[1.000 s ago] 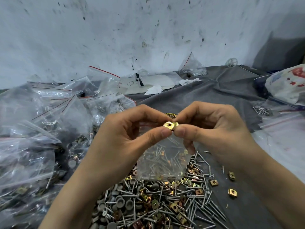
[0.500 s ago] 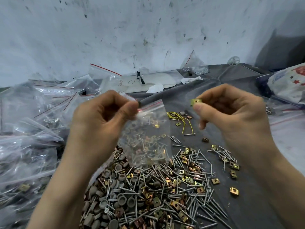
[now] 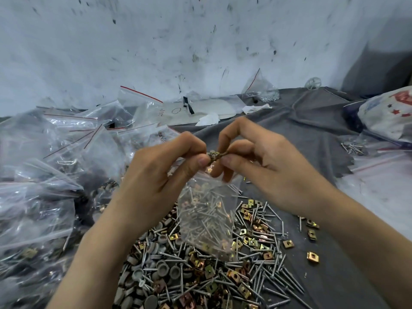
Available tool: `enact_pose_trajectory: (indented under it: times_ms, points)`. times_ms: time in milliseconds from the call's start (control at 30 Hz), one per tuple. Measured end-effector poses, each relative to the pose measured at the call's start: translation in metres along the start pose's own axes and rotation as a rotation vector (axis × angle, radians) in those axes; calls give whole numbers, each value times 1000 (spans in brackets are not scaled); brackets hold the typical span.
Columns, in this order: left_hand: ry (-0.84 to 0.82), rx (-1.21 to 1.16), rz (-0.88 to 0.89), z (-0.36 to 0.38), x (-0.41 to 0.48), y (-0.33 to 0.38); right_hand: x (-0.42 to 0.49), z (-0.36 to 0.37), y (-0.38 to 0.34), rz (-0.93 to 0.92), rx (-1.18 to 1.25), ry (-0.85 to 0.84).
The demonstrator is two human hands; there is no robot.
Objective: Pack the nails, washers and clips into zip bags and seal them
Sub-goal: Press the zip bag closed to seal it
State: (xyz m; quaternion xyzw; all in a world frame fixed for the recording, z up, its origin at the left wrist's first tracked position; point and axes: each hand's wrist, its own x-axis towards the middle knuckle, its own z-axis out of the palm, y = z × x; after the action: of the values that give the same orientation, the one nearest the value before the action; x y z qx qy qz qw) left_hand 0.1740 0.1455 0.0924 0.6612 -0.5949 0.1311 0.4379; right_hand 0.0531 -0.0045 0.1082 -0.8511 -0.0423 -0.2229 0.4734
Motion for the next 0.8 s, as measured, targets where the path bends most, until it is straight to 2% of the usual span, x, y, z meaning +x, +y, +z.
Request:
enact_pose_trajectory:
  times_ms: [200,300,500,700,800]
  points:
    - [4,65,11,5,1,2,3,-9,-6,82,-336,-85]
    - [7,72,22,7,1,3,3,-10,-8,102,-427,-104]
    - [10,78,17,7,0,4,2,-16,-12,67,-464,-77]
    - [72,219,61,5,1,5,-3,-15,-18,13,-450,-150]
    - [81,248,69,3,1,2,-5,-14,-17,-49,-404,-102]
